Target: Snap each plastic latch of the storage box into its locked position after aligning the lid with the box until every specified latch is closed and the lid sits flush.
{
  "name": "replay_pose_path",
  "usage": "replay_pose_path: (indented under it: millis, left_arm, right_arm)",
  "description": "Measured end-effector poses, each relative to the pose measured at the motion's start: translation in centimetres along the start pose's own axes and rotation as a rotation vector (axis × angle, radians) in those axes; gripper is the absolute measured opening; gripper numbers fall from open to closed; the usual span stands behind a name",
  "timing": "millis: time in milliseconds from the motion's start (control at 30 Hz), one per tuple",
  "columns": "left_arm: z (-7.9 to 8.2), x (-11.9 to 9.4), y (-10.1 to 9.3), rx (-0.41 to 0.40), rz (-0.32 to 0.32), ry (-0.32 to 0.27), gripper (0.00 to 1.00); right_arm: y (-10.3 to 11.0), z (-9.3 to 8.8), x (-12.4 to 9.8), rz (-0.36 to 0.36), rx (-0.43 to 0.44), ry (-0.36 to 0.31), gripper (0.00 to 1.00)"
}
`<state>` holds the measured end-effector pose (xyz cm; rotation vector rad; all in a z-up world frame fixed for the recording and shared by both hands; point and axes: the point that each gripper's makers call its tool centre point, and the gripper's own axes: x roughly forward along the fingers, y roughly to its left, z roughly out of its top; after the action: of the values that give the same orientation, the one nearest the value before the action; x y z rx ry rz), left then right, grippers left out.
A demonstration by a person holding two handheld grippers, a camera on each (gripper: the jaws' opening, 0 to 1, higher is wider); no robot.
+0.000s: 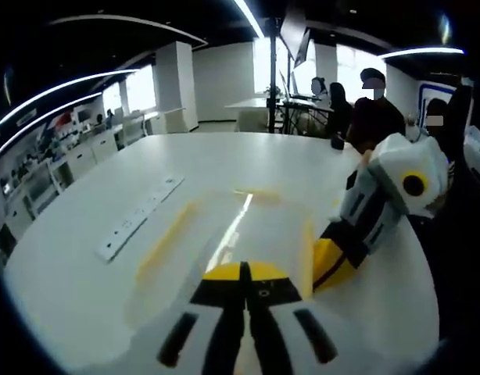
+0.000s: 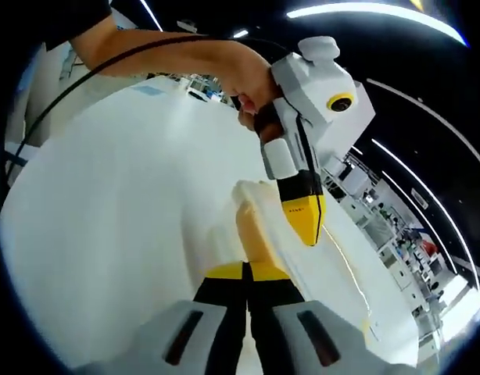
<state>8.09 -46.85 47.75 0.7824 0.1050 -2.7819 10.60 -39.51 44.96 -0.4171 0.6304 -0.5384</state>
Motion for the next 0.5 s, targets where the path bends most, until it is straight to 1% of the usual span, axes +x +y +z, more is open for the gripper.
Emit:
replay_pose_path:
  millis: [33, 67, 200, 367, 400, 433, 500]
  left_arm:
    - [0.0, 0.0, 0.0, -0.002, -0.001, -0.002, 0.00]
    - [0.1, 0.1, -0.1, -0.002, -0.001, -0.004, 0.00]
    - [0.2, 0.2, -0.3, 0.011, 0.007, 0.010, 0.00]
    - [0.2, 0.0, -0.4, 0.013, 0.017, 0.020, 0.00]
    - [0.2, -0.1, -0.4, 0.013, 0.020, 0.019, 0.00]
    - [0.2, -0.1, -0.4, 0.009, 0.022, 0.016, 0.00]
    - [0.3, -0.2, -0.4, -0.001, 0.028, 0.013, 0.00]
  right_arm:
    - [-0.9, 0.2, -0.1, -0.045, -0.023, -0.010, 0.00]
    - [-1.2, 0.3, -0.1, -0.070, -0.039, -0.017, 0.00]
    - [-1.4, 0.0, -0.3, -0.084, -0.034, -0.009, 0.00]
    - [-0.6, 0.1, -0.7, -0.075, -0.031, -0.010, 0.00]
    - [-0.5, 0.1, -0.8, -0.067, -0.018, -0.007, 0.00]
    - [-0.2, 0.0, -0.8, -0.053, 0.018, -0.007, 0.00]
    - [-0.1, -0.1, -0.8, -0.039, 0.032, -0.006, 0.00]
